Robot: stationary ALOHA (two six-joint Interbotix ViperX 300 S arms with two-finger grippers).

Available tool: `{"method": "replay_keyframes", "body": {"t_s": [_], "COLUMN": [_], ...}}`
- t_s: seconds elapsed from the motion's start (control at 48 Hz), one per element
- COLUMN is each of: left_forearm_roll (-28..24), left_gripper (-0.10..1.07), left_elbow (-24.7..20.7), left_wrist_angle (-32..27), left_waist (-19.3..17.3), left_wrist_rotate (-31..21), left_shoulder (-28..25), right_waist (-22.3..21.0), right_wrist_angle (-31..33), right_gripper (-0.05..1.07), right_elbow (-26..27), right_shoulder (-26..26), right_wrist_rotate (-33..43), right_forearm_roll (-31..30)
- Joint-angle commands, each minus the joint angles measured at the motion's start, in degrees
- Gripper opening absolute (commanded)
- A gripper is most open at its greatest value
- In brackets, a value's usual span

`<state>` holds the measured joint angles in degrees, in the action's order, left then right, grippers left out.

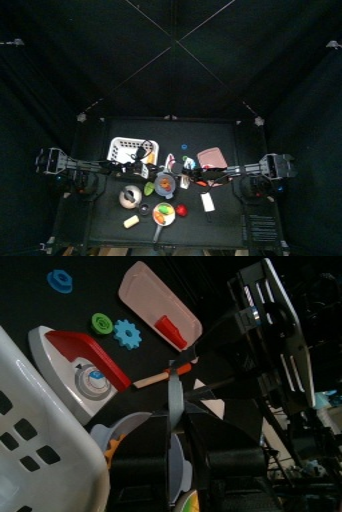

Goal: Hand over wrench

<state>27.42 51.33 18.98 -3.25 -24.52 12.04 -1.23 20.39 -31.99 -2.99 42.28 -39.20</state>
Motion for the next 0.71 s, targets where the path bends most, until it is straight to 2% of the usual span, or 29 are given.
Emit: {"method": "replay_keyframes", "body": {"t_s": [0.0,0.146,0.688], "left_forearm_roll": [-0.1,-0.1,-0.1], "left_gripper": [0.42,0.42,0.42], "left_elbow": [-0.7,-0.1,4.5], "left_wrist_angle": [0.2,0.5,1.6], "left_waist": [-0.3,-0.4,-1.5], "left_wrist_rotate": [0.1,0.1,0.0], "left_shoulder": [0.9,1.9,5.7], "right_waist": [-0.4,-0.4,0.2], "right_wrist_angle": [-0.8,-1.1,-1.1], "right_gripper": [0.86,0.95,0.95], "right_elbow": [1.5,0.9,0.1], "right_shoulder": [-0.9,-1.1,-2.3], "right_wrist_rotate": [0.0,0.1,0.2], "right_forearm_roll": [0.2,0.2,0.2]}}
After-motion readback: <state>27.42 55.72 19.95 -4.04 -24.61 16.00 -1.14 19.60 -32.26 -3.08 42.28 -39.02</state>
